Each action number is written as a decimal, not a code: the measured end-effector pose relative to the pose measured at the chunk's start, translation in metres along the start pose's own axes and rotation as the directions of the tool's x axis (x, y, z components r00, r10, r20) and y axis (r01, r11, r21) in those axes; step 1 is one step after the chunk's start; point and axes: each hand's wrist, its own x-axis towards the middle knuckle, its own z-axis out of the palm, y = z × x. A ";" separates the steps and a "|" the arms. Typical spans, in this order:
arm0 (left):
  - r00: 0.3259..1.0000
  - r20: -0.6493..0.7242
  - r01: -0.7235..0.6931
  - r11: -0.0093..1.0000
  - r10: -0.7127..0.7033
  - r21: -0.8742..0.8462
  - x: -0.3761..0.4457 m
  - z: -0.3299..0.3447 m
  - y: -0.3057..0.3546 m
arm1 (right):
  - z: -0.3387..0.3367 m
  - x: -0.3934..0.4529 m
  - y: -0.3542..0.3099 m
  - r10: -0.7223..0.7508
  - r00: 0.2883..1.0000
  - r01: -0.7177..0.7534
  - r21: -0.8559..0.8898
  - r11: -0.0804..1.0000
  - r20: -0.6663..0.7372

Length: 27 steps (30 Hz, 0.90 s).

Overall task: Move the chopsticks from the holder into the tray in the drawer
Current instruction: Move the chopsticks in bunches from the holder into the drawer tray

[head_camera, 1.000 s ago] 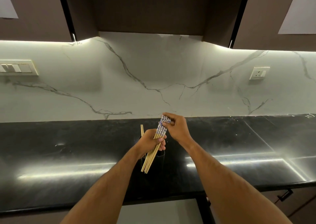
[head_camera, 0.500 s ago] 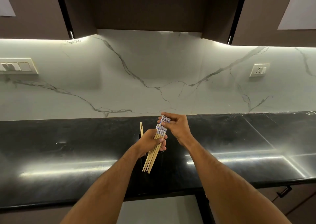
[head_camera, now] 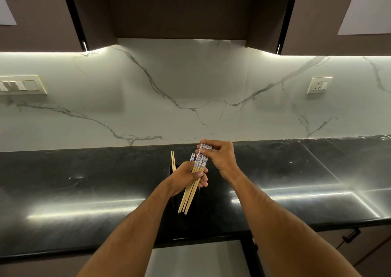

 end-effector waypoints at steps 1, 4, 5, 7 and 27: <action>1.000 0.000 0.005 1.000 -0.005 -0.004 0.000 0.001 0.000 | -0.001 0.000 0.000 0.002 1.000 -0.002 0.007 1.000 -0.006; 1.000 0.001 0.015 1.000 -0.014 -0.014 -0.001 0.002 0.000 | -0.003 -0.001 0.003 0.001 1.000 -0.001 0.023 1.000 -0.016; 1.000 -0.002 0.016 1.000 -0.016 -0.015 -0.001 0.003 0.000 | -0.004 -0.002 0.003 0.005 1.000 -0.004 0.034 0.999 -0.022; 1.000 -0.022 0.017 1.000 -0.018 -0.016 -0.001 0.003 -0.001 | -0.005 -0.003 0.004 0.019 0.999 -0.015 0.069 0.997 -0.049; 0.981 -0.193 0.179 0.487 -0.022 0.855 -0.041 0.034 -0.006 | 0.002 -0.071 0.000 0.186 0.806 0.527 -0.824 0.209 0.562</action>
